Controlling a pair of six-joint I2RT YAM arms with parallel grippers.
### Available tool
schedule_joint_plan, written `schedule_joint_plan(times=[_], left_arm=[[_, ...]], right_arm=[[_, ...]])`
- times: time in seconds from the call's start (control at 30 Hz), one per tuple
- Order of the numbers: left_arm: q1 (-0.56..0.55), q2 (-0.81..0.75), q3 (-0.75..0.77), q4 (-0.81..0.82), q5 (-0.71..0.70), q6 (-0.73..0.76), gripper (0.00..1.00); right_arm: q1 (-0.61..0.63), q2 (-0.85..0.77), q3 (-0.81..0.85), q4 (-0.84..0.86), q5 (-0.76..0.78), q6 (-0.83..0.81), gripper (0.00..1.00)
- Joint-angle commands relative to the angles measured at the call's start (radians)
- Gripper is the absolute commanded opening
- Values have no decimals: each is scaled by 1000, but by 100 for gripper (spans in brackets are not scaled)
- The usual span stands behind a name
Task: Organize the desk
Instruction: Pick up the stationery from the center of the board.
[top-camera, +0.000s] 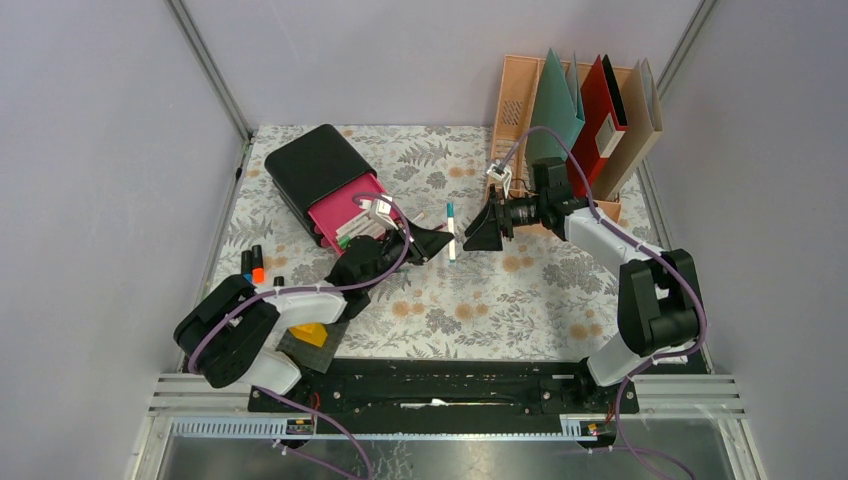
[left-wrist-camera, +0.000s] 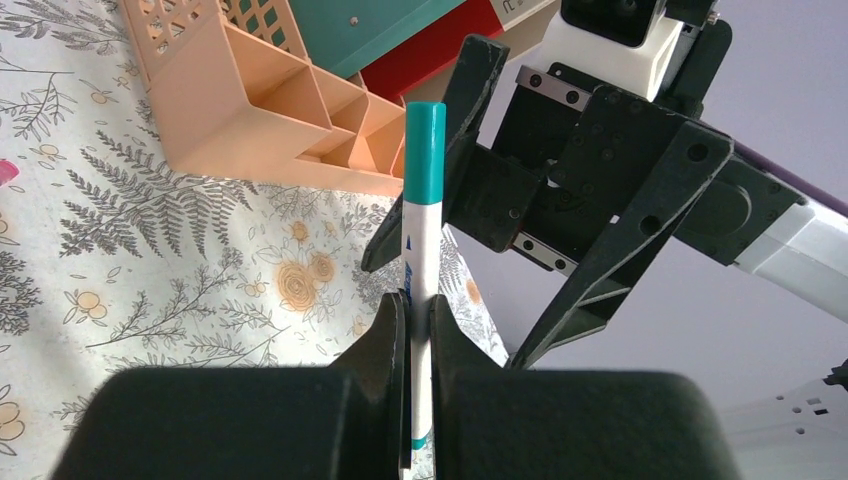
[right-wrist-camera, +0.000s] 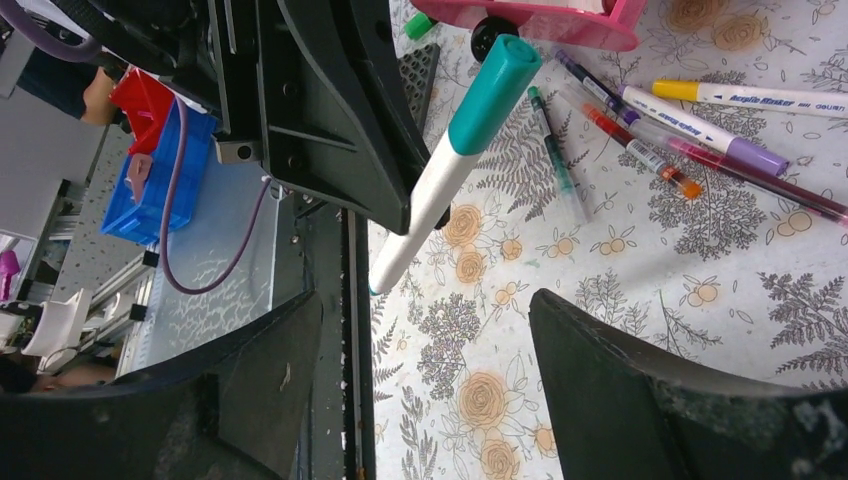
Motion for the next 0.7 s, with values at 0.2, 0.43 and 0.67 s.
schedule_joint_plan(times=[0.2,0.43,0.67], left_arm=[[-2,49,20,153,5,-57,0],[-5,90,47,191,16,-78,0],[-8,97,50,204,16,-80,0]], right_arm=[[34,24,-47,251,-52,236,81],[83,61,-36,255,-39,260,70],[110,88,-24,255,-42,267,47]])
